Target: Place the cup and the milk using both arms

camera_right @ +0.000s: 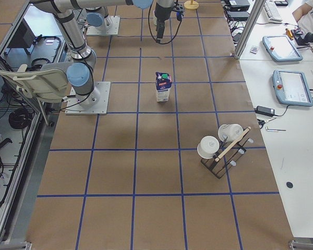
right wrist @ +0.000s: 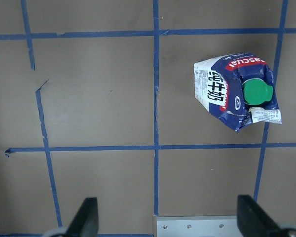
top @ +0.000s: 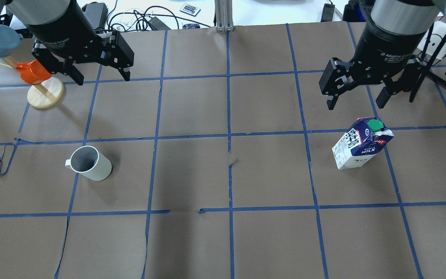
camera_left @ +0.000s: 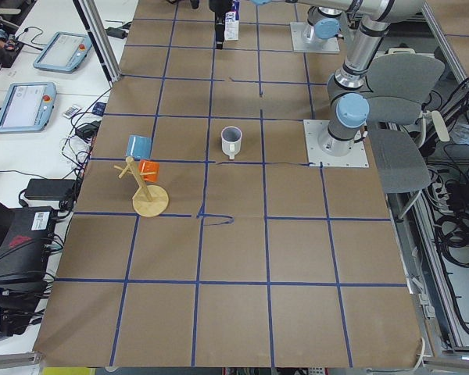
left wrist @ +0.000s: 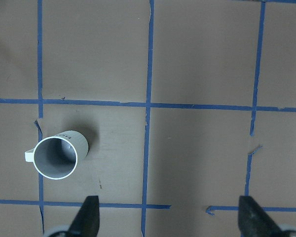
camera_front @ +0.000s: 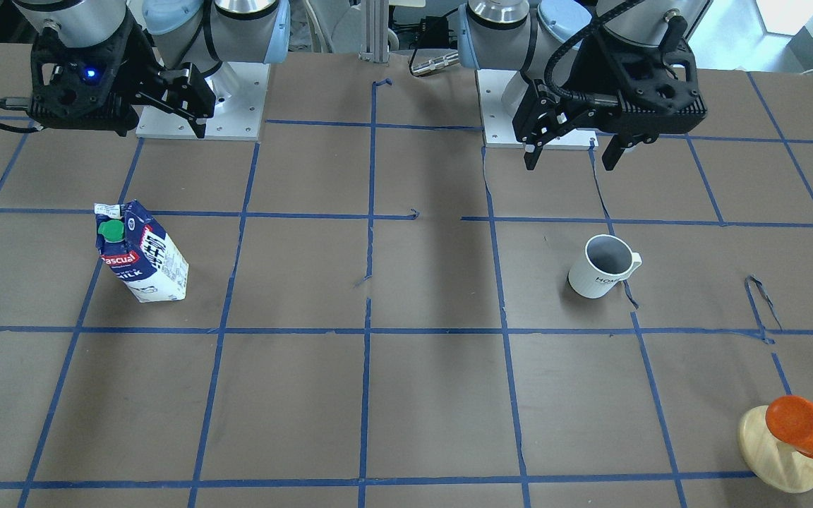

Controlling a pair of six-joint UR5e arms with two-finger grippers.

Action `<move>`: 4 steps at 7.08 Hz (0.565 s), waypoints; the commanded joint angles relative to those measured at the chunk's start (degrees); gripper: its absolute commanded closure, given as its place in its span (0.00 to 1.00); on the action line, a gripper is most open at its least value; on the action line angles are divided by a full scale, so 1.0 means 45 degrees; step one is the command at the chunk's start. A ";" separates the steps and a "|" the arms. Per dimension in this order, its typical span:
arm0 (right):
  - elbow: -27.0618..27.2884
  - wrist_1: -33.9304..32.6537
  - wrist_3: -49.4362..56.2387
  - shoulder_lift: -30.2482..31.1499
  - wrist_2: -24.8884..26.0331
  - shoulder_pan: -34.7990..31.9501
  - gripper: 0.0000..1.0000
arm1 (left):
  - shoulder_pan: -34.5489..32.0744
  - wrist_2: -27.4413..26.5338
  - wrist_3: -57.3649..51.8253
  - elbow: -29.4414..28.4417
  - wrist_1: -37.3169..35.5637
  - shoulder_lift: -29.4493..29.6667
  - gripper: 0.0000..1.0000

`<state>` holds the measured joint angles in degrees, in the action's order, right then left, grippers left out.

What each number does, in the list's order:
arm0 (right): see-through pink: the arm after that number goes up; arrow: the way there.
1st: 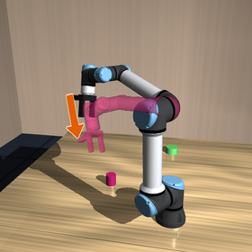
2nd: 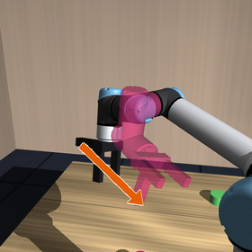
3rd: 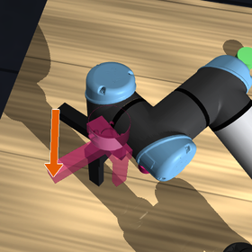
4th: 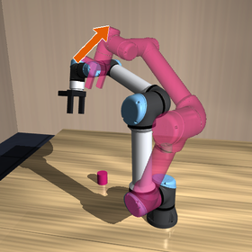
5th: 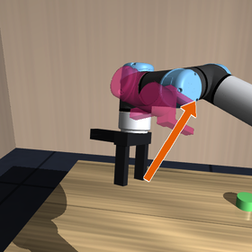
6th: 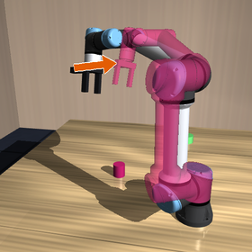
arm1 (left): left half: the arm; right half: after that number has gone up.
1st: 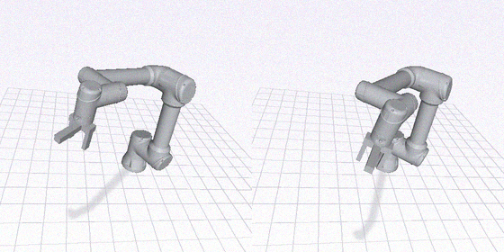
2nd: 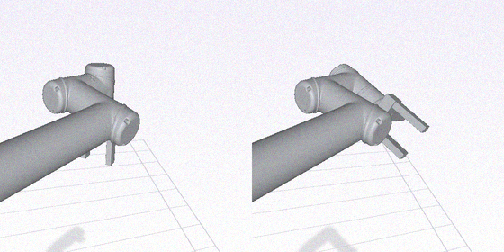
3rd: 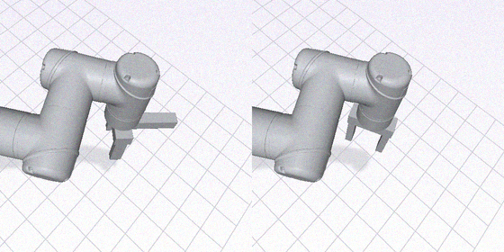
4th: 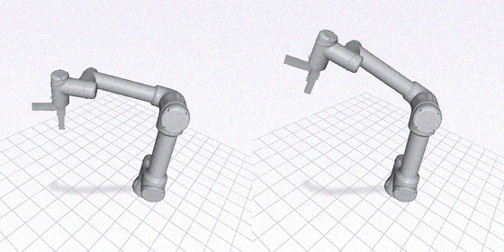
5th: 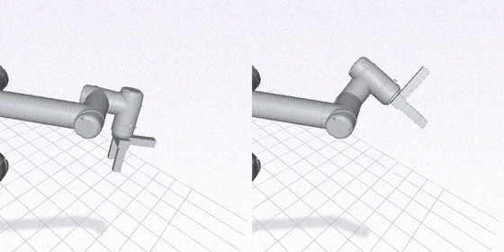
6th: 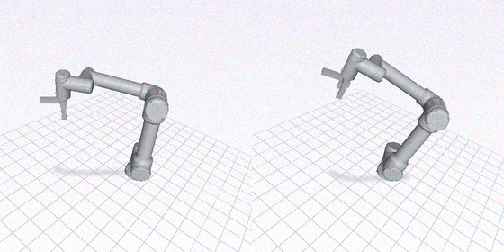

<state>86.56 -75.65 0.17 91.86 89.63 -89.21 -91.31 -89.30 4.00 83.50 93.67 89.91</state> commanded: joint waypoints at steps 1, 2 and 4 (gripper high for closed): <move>-0.0016 -0.0064 -0.0077 -0.0023 0.0004 0.0000 0.00 | 0.0017 0.0000 -0.0009 0.0000 0.0005 0.0000 0.00; -0.0016 -0.0064 -0.0077 -0.0004 0.0004 0.0000 0.00 | 0.0017 0.0000 -0.0009 0.0000 -0.0014 0.0000 0.00; -0.0016 -0.0084 -0.0116 -0.0042 -0.0015 0.0058 0.00 | 0.0308 0.0078 -0.0417 0.0019 -0.0170 0.0116 0.00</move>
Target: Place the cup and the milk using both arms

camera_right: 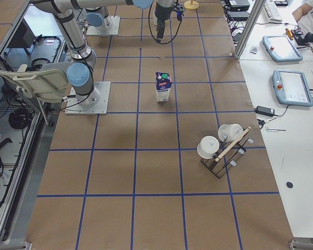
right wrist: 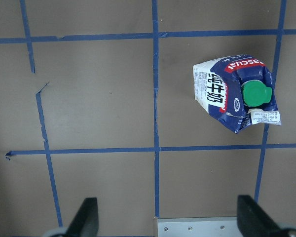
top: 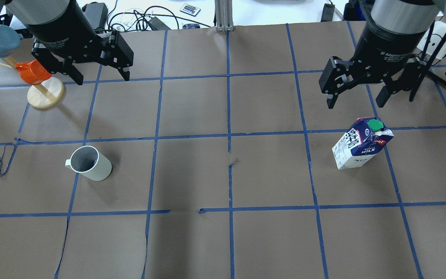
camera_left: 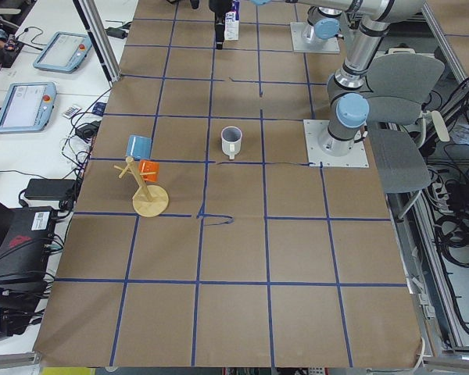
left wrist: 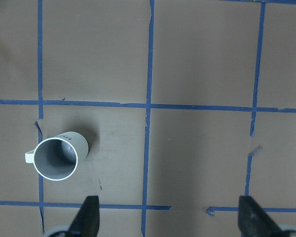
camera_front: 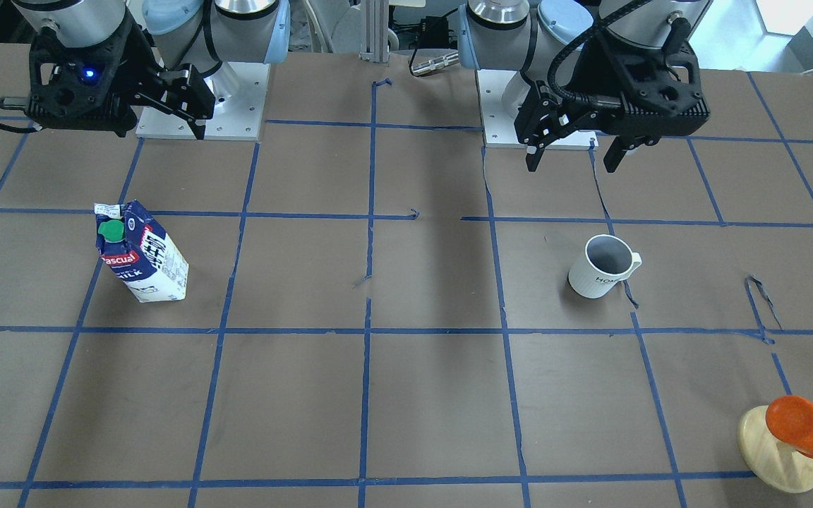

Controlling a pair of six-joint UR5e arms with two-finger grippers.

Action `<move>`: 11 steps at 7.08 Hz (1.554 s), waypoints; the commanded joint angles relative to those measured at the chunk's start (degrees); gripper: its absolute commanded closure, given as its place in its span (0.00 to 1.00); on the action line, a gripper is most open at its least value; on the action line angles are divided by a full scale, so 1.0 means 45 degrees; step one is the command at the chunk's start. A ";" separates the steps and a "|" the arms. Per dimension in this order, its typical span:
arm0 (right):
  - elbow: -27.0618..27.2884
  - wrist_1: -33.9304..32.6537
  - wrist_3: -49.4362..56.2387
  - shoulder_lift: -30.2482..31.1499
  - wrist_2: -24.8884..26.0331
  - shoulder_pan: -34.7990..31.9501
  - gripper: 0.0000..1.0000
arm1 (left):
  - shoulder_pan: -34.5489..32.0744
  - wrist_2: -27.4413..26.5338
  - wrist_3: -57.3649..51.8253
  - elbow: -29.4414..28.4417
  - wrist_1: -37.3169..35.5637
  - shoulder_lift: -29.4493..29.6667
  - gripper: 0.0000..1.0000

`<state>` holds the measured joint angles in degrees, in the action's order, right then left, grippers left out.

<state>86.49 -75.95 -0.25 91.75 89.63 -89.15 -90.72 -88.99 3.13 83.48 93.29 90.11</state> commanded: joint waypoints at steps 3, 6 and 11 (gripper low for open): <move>0.0019 0.0120 -0.0044 -0.0330 0.0197 0.0745 0.00 | 0.0976 -0.0011 -0.0420 0.1713 -0.0417 0.0092 0.00; -0.0001 -0.0190 0.1258 -0.0351 0.1821 0.1801 0.00 | 0.3298 -0.0030 -0.3863 0.5341 -0.3476 0.0675 0.00; 0.1945 -0.3310 0.2496 -0.1542 0.1136 0.2155 0.00 | 0.4183 -0.0011 -0.4874 0.6800 -0.5301 0.2121 0.55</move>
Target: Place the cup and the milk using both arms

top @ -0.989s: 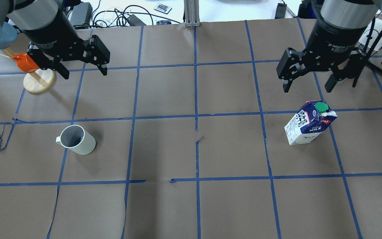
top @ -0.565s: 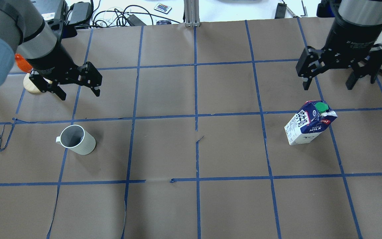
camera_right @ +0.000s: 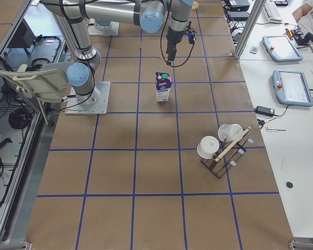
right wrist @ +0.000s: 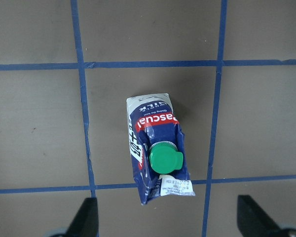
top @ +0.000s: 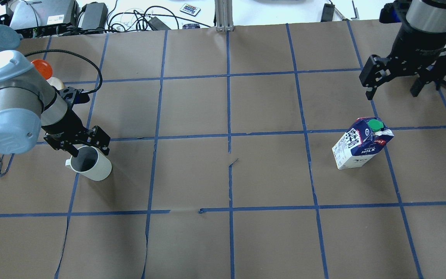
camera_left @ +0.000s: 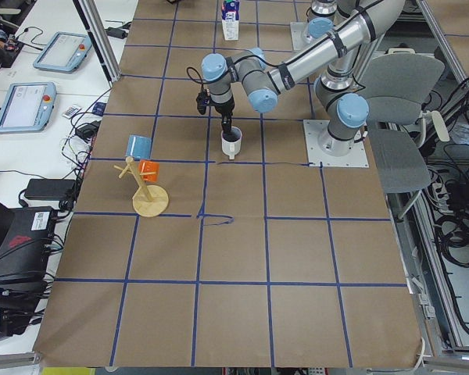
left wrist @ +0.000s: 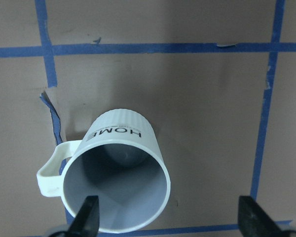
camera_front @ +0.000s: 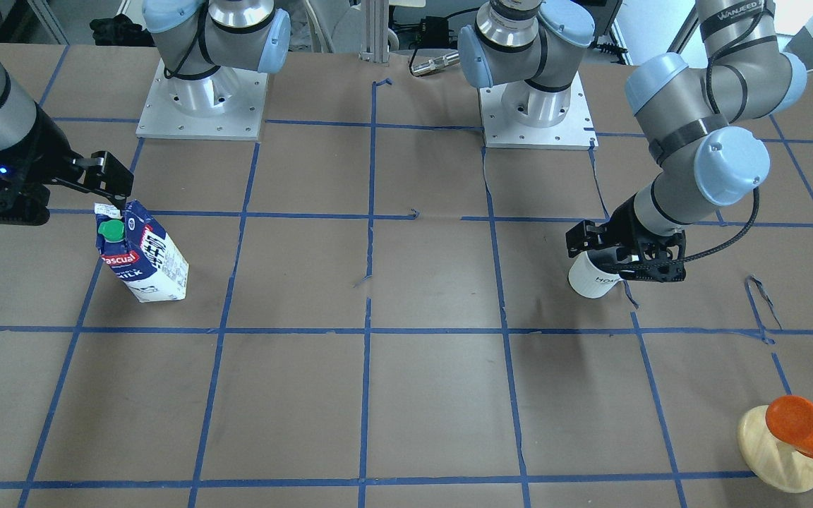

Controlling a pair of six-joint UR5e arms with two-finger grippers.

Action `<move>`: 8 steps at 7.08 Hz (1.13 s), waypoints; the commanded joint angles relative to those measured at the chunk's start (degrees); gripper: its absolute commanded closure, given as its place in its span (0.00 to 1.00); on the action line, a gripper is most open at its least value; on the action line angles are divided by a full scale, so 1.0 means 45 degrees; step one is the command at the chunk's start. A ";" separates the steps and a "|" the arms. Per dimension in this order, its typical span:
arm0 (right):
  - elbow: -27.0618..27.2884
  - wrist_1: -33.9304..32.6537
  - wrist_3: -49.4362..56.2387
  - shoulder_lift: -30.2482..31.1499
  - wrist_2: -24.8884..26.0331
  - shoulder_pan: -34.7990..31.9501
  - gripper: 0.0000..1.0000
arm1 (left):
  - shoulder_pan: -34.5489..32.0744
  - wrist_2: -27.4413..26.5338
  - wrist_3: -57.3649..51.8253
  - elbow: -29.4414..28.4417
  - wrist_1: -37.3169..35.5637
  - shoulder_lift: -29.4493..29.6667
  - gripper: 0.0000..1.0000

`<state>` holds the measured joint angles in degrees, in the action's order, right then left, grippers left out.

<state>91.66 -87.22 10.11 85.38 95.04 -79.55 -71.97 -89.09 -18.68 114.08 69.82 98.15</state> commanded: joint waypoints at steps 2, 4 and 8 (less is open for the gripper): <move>0.1736 -0.1651 0.1150 -0.0223 -0.0026 0.0081 0.00 | -0.0021 0.0013 0.0009 0.0001 -0.0105 0.0377 1.00; 0.2499 -0.2548 0.1190 -0.0224 -0.0026 0.0100 0.00 | -0.0041 0.0032 0.0184 -0.0018 -0.0183 0.0377 1.00; 0.2679 -0.2572 0.1230 -0.0417 0.0091 0.0354 0.00 | -0.2845 0.0246 0.4995 -0.1908 0.0050 0.0648 1.00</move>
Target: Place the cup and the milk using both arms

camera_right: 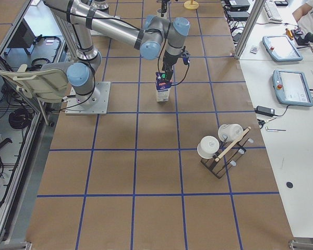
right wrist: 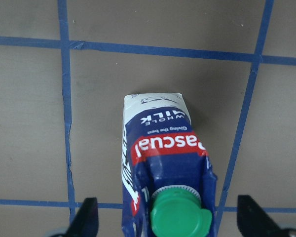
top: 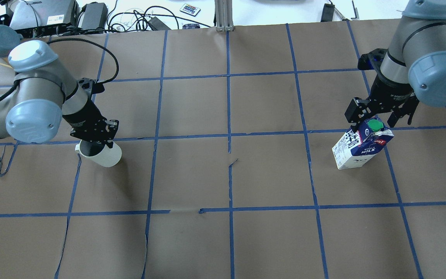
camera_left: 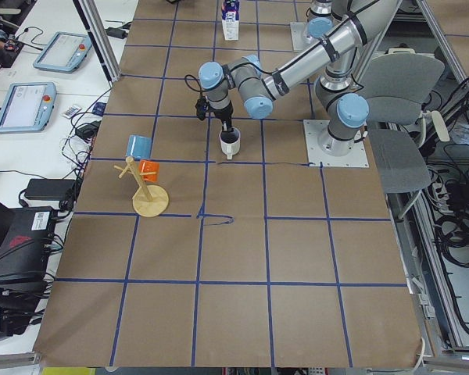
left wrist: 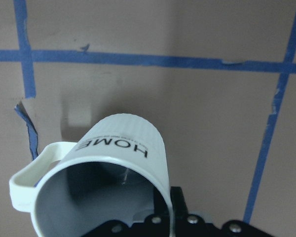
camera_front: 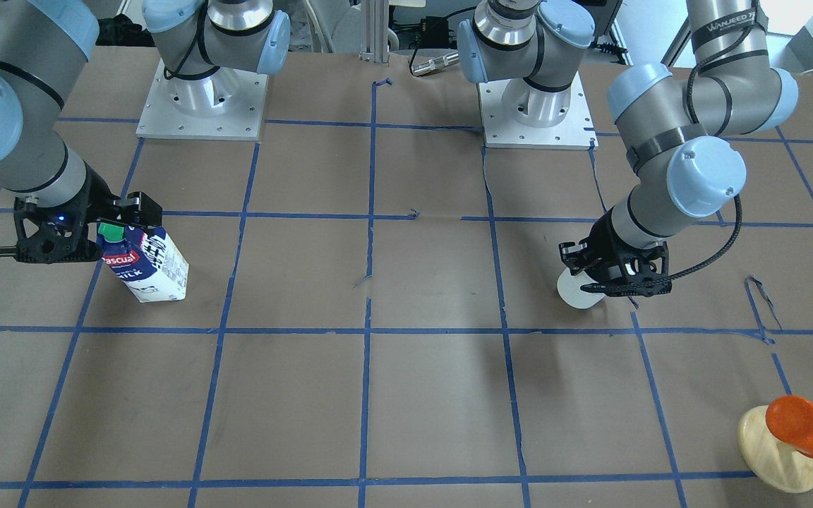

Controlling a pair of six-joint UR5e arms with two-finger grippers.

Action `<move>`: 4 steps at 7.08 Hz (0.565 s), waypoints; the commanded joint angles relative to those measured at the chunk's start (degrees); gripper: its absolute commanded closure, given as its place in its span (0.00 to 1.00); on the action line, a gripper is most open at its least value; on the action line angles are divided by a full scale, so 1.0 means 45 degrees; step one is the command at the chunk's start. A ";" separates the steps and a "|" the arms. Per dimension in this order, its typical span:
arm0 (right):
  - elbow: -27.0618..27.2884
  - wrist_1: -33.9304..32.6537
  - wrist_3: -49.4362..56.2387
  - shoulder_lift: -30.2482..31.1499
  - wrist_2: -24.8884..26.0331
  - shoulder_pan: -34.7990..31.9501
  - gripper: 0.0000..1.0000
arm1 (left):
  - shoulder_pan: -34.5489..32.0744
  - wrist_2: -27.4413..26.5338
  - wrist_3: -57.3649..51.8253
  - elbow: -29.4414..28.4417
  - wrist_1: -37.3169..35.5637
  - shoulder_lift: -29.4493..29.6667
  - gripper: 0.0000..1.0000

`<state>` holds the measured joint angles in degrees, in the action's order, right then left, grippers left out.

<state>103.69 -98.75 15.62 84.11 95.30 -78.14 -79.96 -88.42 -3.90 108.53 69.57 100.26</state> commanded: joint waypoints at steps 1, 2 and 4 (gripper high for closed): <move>0.0024 -0.0009 -0.0015 -0.0174 0.0033 0.0060 0.00 | -0.1697 0.0833 0.3157 -0.1261 -0.0086 0.0568 1.00; 0.0024 -0.0009 -0.0015 -0.0233 0.0052 0.0099 0.00 | -0.2728 0.1150 0.4950 -0.2118 -0.0417 0.1210 1.00; 0.0024 -0.0009 -0.0074 -0.0233 0.0053 0.0255 0.00 | -0.4547 0.1153 0.7512 -0.4264 -0.0518 0.2732 1.00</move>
<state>103.76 -98.79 15.38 83.11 95.56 -77.45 -95.56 -83.55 21.96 95.15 67.59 108.35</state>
